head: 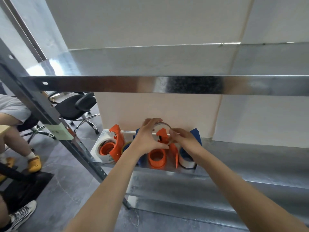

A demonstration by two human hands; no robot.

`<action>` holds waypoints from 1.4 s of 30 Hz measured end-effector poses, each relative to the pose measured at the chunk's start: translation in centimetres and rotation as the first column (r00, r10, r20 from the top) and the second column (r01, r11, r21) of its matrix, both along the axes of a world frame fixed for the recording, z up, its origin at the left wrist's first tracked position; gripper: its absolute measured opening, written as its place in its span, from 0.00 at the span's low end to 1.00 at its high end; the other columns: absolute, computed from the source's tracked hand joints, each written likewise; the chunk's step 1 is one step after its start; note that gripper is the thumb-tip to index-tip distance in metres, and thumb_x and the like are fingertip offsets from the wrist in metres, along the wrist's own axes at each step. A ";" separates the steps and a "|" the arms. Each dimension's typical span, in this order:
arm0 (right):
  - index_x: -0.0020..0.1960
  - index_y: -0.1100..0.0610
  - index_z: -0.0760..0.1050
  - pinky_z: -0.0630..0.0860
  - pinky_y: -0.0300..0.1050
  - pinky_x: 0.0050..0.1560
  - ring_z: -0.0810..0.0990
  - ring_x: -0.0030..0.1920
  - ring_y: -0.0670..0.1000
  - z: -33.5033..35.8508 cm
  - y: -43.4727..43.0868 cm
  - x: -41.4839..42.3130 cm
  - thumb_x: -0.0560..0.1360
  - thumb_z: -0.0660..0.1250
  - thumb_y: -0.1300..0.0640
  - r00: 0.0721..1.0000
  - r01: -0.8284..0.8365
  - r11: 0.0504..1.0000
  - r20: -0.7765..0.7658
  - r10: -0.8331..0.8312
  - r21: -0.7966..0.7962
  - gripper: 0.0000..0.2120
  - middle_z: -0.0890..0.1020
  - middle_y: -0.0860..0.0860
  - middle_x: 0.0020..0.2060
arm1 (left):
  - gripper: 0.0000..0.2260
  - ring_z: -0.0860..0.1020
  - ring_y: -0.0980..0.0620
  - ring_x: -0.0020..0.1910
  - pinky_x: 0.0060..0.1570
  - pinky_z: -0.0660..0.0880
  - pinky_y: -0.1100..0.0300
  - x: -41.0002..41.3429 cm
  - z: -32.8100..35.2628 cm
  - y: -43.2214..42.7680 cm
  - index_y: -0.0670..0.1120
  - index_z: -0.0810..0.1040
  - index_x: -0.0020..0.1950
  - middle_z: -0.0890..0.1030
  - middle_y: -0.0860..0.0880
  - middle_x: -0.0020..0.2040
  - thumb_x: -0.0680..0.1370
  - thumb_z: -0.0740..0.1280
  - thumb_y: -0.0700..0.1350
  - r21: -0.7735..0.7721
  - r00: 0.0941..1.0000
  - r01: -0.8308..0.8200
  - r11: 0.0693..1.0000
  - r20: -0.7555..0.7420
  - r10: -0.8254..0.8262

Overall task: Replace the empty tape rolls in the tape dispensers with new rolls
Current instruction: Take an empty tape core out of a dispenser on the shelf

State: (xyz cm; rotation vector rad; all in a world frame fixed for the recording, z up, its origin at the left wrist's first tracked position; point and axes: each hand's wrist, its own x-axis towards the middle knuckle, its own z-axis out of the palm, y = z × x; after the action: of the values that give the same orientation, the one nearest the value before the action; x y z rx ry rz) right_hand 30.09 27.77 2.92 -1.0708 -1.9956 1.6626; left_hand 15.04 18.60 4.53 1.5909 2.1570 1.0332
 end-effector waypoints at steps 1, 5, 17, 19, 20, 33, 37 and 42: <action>0.59 0.54 0.77 0.76 0.51 0.60 0.83 0.50 0.51 0.5 0.1 0.1 0.77 0.66 0.45 0.999 0.019 1.000 -0.030 -0.018 0.024 0.17 0.85 0.52 0.48 | 0.41 0.73 0.56 0.56 0.55 0.71 0.65 0.4 0.5 0.0 0.55 0.69 0.66 0.70 0.53 0.60 0.56 0.81 0.54 -0.009 0.998 -0.021 1.000 0.052 0.022; 0.55 0.61 0.79 0.81 0.44 0.50 0.84 0.43 0.53 2.0 0.6 1.2 0.78 0.65 0.61 0.971 0.094 0.995 -0.217 -0.101 -0.045 0.08 0.84 0.56 0.42 | 0.24 0.81 0.54 0.44 0.43 0.78 0.65 1.5 2.3 0.0 0.49 0.77 0.58 0.81 0.51 0.49 0.64 0.79 0.47 -0.010 0.879 -0.139 0.990 0.460 0.128; 0.53 0.62 0.76 0.79 0.48 0.51 0.81 0.39 0.53 5.5 0.6 9.3 0.79 0.63 0.63 0.938 0.173 0.984 -0.297 -0.178 -0.043 0.05 0.80 0.56 0.36 | 0.06 0.82 0.47 0.42 0.48 0.80 0.54 6.9 3.6 2.4 0.42 0.82 0.46 0.82 0.42 0.41 0.70 0.73 0.36 -0.010 0.636 -0.014 1.000 0.772 0.017; 0.53 0.62 0.75 0.79 0.46 0.49 0.81 0.37 0.51 5.8 0.9 11.2 0.79 0.62 0.63 0.919 0.224 0.973 -0.319 -0.230 -0.055 0.05 0.79 0.55 0.35 | 0.06 0.82 0.47 0.41 0.46 0.81 0.55 8.6 4.2 3.7 0.42 0.82 0.46 0.83 0.42 0.40 0.70 0.73 0.36 -0.001 0.635 0.028 1.000 0.772 -0.017; 0.54 0.63 0.75 0.79 0.47 0.49 0.81 0.37 0.52 5.9 1.2 12.4 0.79 0.63 0.62 0.907 0.256 0.965 -0.331 -0.262 -0.061 0.05 0.79 0.56 0.36 | 0.06 0.81 0.47 0.40 0.44 0.81 0.56 9.7 4.5 4.4 0.41 0.82 0.46 0.82 0.42 0.39 0.70 0.73 0.36 0.000 0.635 0.051 0.999 0.772 -0.033; 0.50 0.61 0.73 0.80 0.49 0.49 0.81 0.36 0.54 6.5 4.8 36.6 0.79 0.64 0.63 0.743 0.575 0.815 -0.373 -0.556 -0.069 0.01 0.81 0.56 0.36 | 0.05 0.80 0.51 0.32 0.39 0.81 0.60 32.7 5.8 14.0 0.40 0.78 0.45 0.79 0.45 0.37 0.71 0.71 0.34 -0.014 0.565 0.412 0.911 0.788 -0.243; 0.52 0.62 0.73 0.80 0.47 0.47 0.81 0.36 0.52 6.4 5.6 45.7 0.78 0.65 0.63 0.695 0.650 0.758 -0.357 -0.624 -0.059 0.04 0.81 0.56 0.36 | 0.06 0.80 0.52 0.31 0.43 0.81 0.56 41.8 5.8 16.4 0.38 0.77 0.46 0.78 0.45 0.37 0.71 0.71 0.33 -0.005 0.512 0.507 0.862 0.806 -0.297; 0.54 0.63 0.72 0.80 0.44 0.45 0.81 0.34 0.50 6.9 6.8 55.5 0.79 0.64 0.63 0.643 0.719 0.694 -0.350 -0.681 -0.028 0.05 0.80 0.56 0.36 | 0.08 0.79 0.48 0.37 0.50 0.79 0.50 51.9 5.8 19.5 0.37 0.77 0.48 0.78 0.44 0.39 0.71 0.71 0.34 0.027 0.453 0.595 0.803 0.814 -0.364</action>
State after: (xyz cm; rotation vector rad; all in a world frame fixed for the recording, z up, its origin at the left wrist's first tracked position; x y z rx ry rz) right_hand 85.61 34.57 9.79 -1.2080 -1.1858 1.1720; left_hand 66.97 38.08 10.36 1.1527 1.0577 0.9329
